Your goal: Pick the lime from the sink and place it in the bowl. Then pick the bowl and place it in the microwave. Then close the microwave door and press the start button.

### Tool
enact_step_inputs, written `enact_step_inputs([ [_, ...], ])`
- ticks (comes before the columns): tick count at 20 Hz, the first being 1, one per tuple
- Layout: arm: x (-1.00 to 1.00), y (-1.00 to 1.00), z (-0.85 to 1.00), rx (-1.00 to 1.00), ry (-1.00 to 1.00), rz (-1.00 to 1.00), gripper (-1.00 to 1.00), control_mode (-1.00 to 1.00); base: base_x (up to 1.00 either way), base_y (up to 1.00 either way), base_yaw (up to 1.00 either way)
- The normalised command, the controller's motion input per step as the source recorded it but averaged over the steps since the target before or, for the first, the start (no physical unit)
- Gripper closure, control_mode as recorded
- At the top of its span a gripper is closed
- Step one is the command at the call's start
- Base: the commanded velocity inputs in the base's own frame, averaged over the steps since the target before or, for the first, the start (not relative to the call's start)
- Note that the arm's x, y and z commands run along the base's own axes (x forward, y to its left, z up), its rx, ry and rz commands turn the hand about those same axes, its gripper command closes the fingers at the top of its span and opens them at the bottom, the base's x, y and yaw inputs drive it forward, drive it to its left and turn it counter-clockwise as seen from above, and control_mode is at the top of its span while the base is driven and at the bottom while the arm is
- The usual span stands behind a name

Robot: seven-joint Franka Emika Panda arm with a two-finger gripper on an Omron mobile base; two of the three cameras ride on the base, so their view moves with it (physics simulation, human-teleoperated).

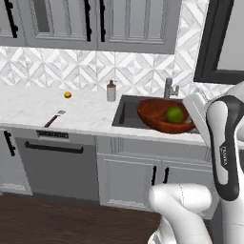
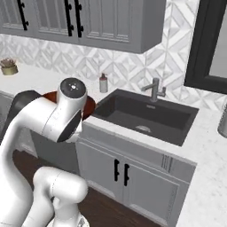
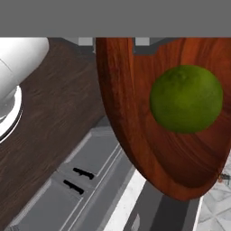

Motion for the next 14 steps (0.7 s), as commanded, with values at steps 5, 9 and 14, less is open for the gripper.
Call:
enact_step_inputs([
  [5, 0.00, 0.00, 0.00, 0.00, 0.00, 0.00, 1.00, 1.00, -0.11, 0.29, 0.81],
  [9, 0.00, 0.00, 0.00, 0.00, 0.00, 0.00, 1.00, 1.00, 0.00, 0.47, 0.82],
  [14, 0.00, 0.00, 0.00, 0.00, 0.00, 0.00, 1.00, 1.00, 0.00, 0.50, 0.85],
])
